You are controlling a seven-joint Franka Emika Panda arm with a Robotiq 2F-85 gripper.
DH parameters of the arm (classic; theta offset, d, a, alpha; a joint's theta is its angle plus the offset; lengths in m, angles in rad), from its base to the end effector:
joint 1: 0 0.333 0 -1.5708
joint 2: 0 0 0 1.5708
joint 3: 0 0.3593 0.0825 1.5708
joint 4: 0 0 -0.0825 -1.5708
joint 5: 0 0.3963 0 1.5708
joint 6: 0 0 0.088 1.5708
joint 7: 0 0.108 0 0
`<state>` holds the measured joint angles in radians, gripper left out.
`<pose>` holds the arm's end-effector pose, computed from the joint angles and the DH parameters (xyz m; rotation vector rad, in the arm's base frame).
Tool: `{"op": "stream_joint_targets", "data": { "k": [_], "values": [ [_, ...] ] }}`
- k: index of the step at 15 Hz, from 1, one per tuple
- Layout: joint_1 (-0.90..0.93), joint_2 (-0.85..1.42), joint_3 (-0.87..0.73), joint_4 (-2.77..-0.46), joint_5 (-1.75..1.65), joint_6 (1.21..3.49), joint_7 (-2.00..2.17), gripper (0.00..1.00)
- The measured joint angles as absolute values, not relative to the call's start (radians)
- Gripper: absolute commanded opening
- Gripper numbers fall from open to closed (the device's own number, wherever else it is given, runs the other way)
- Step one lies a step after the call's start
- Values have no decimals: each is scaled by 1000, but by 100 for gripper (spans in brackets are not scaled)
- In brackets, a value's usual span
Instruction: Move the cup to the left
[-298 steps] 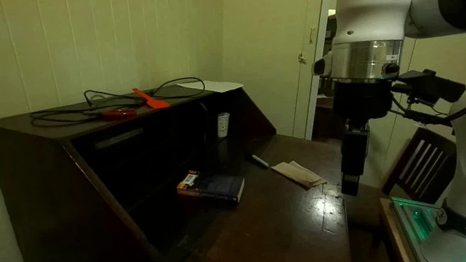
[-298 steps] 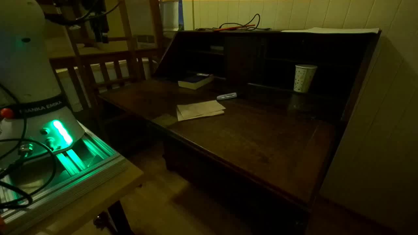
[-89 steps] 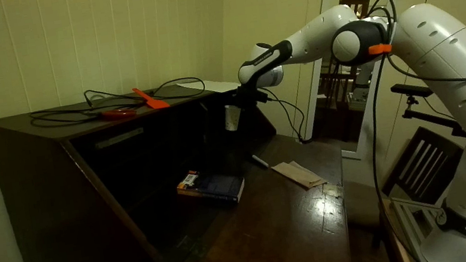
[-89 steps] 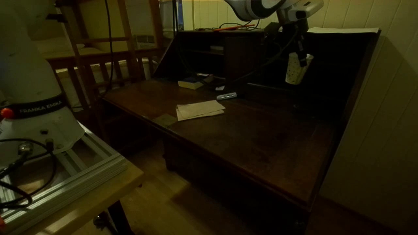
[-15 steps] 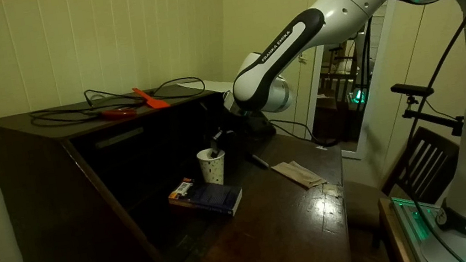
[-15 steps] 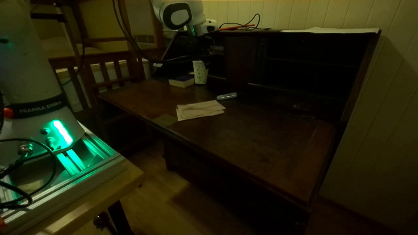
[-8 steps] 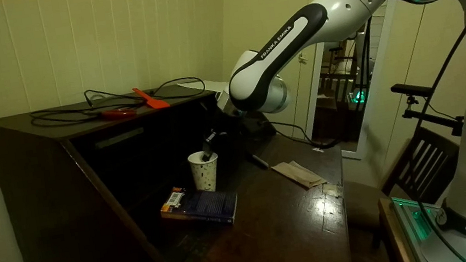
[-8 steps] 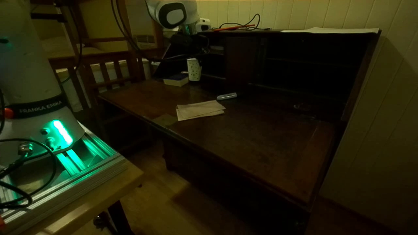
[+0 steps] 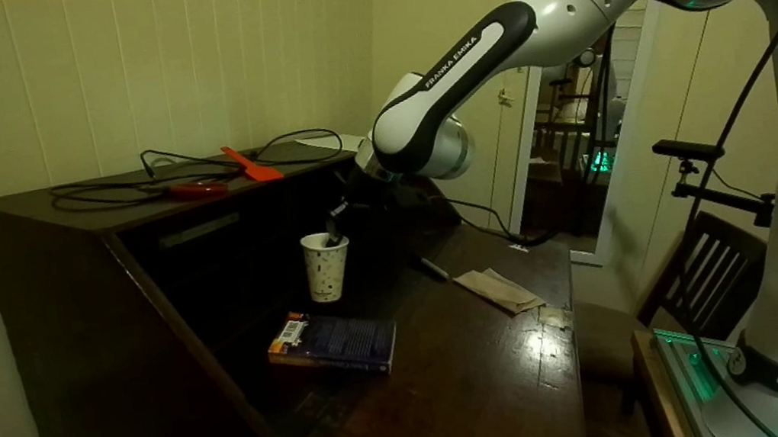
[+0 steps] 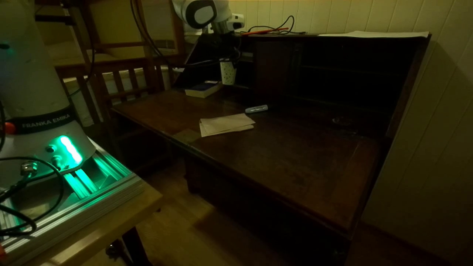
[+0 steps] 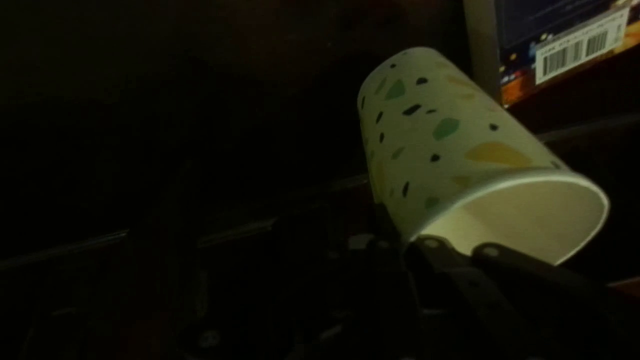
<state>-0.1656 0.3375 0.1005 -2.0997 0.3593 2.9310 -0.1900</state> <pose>0.6387 -0.0679 0.3404 -2.9021 0.3238 -0.7518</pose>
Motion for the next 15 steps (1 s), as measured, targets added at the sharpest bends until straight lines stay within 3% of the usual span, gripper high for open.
{"op": "stream_joint_targets", "data": {
  "k": [15],
  "values": [
    [-15,551,-53,-1853,231,2987,146,1]
  ]
}}
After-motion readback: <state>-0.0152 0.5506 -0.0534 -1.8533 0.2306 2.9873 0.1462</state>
